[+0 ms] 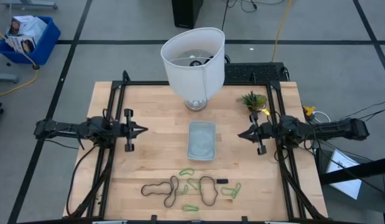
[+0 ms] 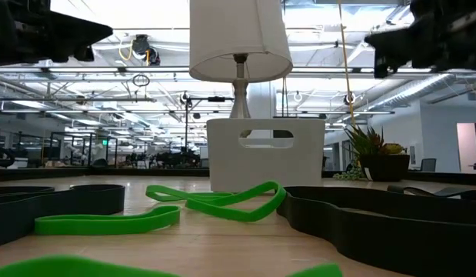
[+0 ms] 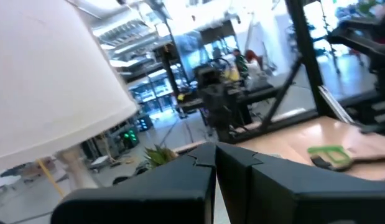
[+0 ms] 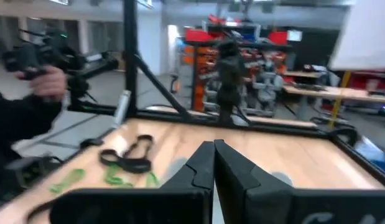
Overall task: Pick and place rubber bands into bin
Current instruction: Put the black rubber band into the gray bin
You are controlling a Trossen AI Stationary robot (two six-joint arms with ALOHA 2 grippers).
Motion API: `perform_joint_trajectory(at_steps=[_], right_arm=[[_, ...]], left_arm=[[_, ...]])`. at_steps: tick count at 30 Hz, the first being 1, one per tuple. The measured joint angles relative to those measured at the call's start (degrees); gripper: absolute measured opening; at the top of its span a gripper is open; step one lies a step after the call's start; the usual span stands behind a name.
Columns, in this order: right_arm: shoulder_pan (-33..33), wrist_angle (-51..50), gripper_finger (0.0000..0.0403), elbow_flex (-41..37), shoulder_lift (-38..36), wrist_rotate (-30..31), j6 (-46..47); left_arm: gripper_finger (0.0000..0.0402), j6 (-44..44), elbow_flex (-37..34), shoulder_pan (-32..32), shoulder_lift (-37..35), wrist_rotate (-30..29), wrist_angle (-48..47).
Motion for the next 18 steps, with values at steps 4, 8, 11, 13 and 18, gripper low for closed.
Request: perform_joint_trajectory(at_steps=[4, 8, 11, 13, 18], right_arm=[[6.7, -3.0, 0.0004, 3.5, 4.6, 4.3, -1.3], [14.9, -8.8, 0.0004, 9.4, 10.6, 12.6, -3.1], [21.5, -15.0, 0.0004, 15.6, 17.6, 19.7, -3.3], [25.4, -19.4, 0.0004, 20.2, 22.6, 24.7, -3.6], [32.0, -32.0, 0.0004, 32.8, 35.4, 35.9, -1.4]], left_arm=[[0.0019, -1.9, 0.0, 0.0, 0.0, -2.2, 1.8], [0.0019, -3.2, 0.0, 0.0, 0.0, -5.3, 2.5], [0.0019, -4.6, 0.0, 0.0, 0.0, -6.7, 1.3], [0.0019, -2.9, 0.0, 0.0, 0.0, -7.3, 1.6], [0.0019, -2.2, 0.0, 0.0, 0.0, -8.1, 3.0]])
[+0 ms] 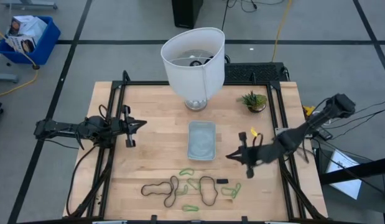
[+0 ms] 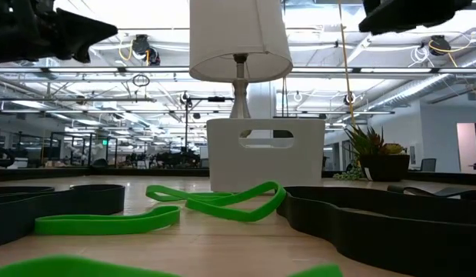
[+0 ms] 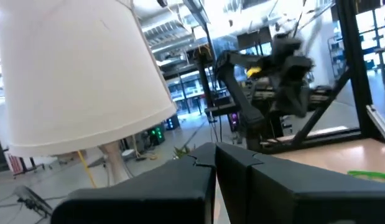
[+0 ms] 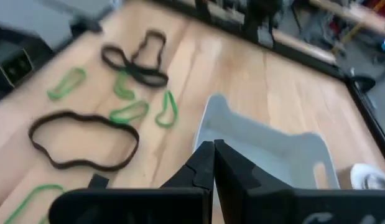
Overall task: Pick and place rubber bands into bin
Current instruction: Put the black rubber band into the gray bin
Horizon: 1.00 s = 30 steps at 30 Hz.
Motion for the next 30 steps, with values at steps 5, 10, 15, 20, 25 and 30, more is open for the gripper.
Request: perform_joint_trajectory(at_steps=[5, 10, 15, 20, 25, 30], right_arm=[[2.8, -9.8, 0.0012, 9.4, 9.6, 2.3, 7.9], [4.6, -13.3, 0.0035, 12.3, 15.5, -0.6, 16.1], [5.9, -13.4, 0.0054, 12.3, 20.0, -3.8, 27.2], [6.4, -13.5, 0.0119, 12.3, 25.1, -7.1, 35.4], [6.3, -12.6, 0.0219, 12.3, 28.7, -7.0, 38.6], [6.3, -8.9, 0.0294, 12.3, 31.2, -7.1, 38.2]], left_arm=[[0.0019, 1.9, 0.0, 0.0, 0.0, -0.1, 0.3], [0.0019, 0.5, 0.0, 0.0, 0.0, -0.1, 1.2], [0.0019, -5.5, 0.0, 0.0, 0.0, -0.1, -0.9], [0.0019, -10.6, 0.0, 0.0, 0.0, -0.1, -3.8], [0.0019, -12.5, 0.0, 0.0, 0.0, 0.0, -5.0], [0.0019, -11.8, 0.0, 0.0, 0.0, -0.1, -5.0]])
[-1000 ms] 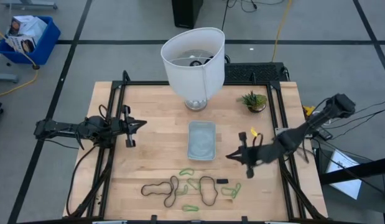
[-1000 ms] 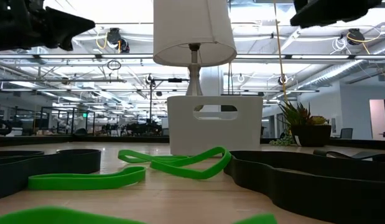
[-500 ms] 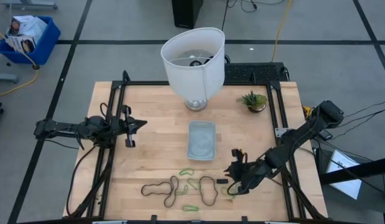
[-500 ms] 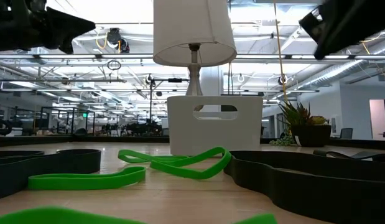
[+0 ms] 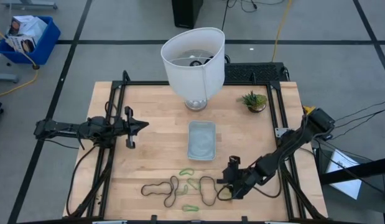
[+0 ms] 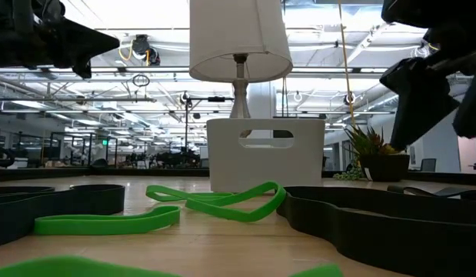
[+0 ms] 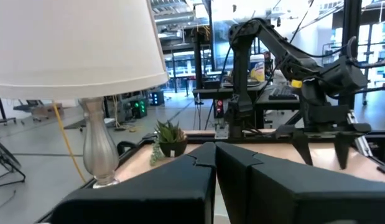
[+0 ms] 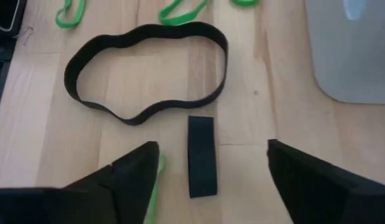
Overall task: Pick and place rubber bands into bin
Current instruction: Put the black rubber band into the gray bin
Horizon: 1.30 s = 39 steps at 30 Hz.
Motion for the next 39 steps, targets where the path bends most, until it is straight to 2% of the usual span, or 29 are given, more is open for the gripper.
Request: perform_joint_trajectory(at_steps=[3, 6, 15, 22, 27, 39], right_arm=[[0.0, 2.0, 0.0312, 0.0, 1.6, 0.0, -0.1], [0.0, 2.8, 0.0313, 0.0, 3.3, 0.0, -0.1], [0.0, 2.8, 0.0284, 0.0, 8.4, 0.2, 0.8], [-0.1, 3.2, 0.0263, 0.1, 9.7, 0.5, 0.9], [-0.1, 3.0, 0.0226, 0.1, 9.5, 0.2, 0.8], [-0.3, 3.2, 0.0085, 0.0, 9.6, 0.2, -1.1]], left_arm=[[0.0019, 1.8, 0.0, 0.0, 0.0, 0.0, 0.0], [0.0019, 3.4, 0.0, 0.0, 0.0, 0.0, 0.1], [0.0019, 4.2, 0.0, 0.0, 0.0, 0.0, 0.2], [0.0019, 4.1, 0.0, 0.0, 0.0, 0.0, 0.2], [0.0019, 4.1, 0.0, 0.0, 0.0, 0.0, 0.2], [0.0019, 4.0, 0.0, 0.0, 0.0, 0.0, 0.2]])
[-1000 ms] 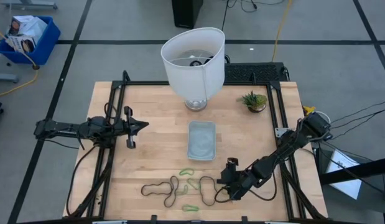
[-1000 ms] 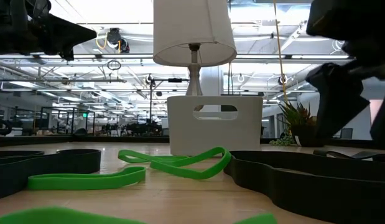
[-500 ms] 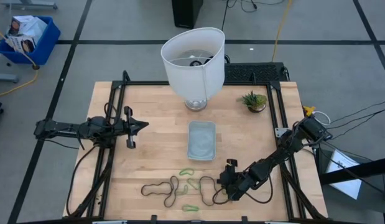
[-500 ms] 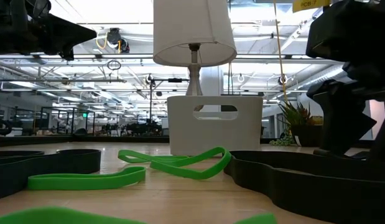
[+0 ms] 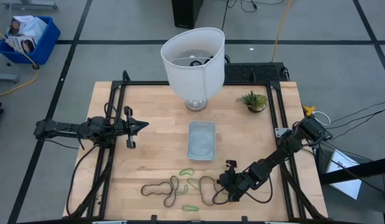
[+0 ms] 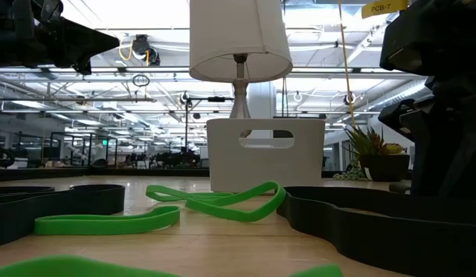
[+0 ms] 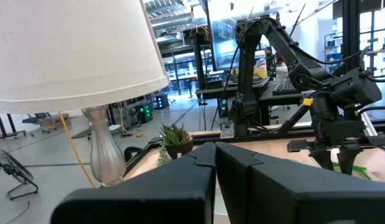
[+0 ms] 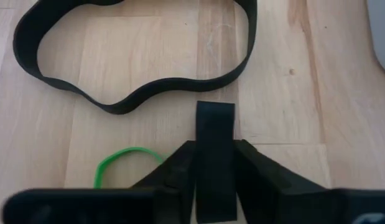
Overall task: Pick and place rubber bands into bin
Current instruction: Put the black rubber band into the gray bin
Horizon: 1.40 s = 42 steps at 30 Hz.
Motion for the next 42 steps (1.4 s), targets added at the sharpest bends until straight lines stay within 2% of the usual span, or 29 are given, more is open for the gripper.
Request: perform_joint_trajectory(at_steps=[5, 9, 16, 21, 25, 28, 34, 39, 42], right_arm=[[-1.0, 1.7, 0.0032, -0.1, -0.9, -0.1, -3.3], [-2.7, 3.4, 0.0006, -0.3, -4.2, -0.1, -7.9], [-4.8, 4.3, 0.0014, -0.2, -14.1, 0.5, -12.9], [-4.7, 4.2, 0.0004, -0.2, -21.4, 4.2, -18.7], [-4.7, 4.7, 0.0007, -0.1, -25.8, 11.1, -22.8], [-5.5, 4.7, 0.0007, -0.1, -27.4, 13.7, -25.5], [-7.3, 4.5, 0.0004, -0.1, -27.9, 13.6, -27.0], [-11.8, 6.2, 0.0004, -0.1, -27.8, 13.4, -27.5], [-16.1, 7.0, 0.0004, -0.1, -27.7, 9.5, -28.6]], left_arm=[[0.0019, 0.0, 0.0, 0.0, 0.0, 0.0, 0.0], [0.0019, 0.0, 0.0, 0.0, 0.0, 0.0, 0.0], [0.0019, 0.0, 0.0, 0.0, 0.0, 0.0, 0.0], [0.0019, 0.0, 0.0, 0.0, 0.0, 0.0, 0.0], [0.0019, 0.0, 0.0, 0.0, 0.0, 0.0, 0.0], [0.0019, 0.0, 0.0, 0.0, 0.0, 0.0, 0.0], [0.0019, 0.0, 0.0, 0.0, 0.0, 0.0, 0.0], [0.0019, 0.2, 0.0, 0.0, 0.0, 0.0, 0.0], [0.0019, 1.2, 0.0, 0.0, 0.0, 0.0, 0.1]])
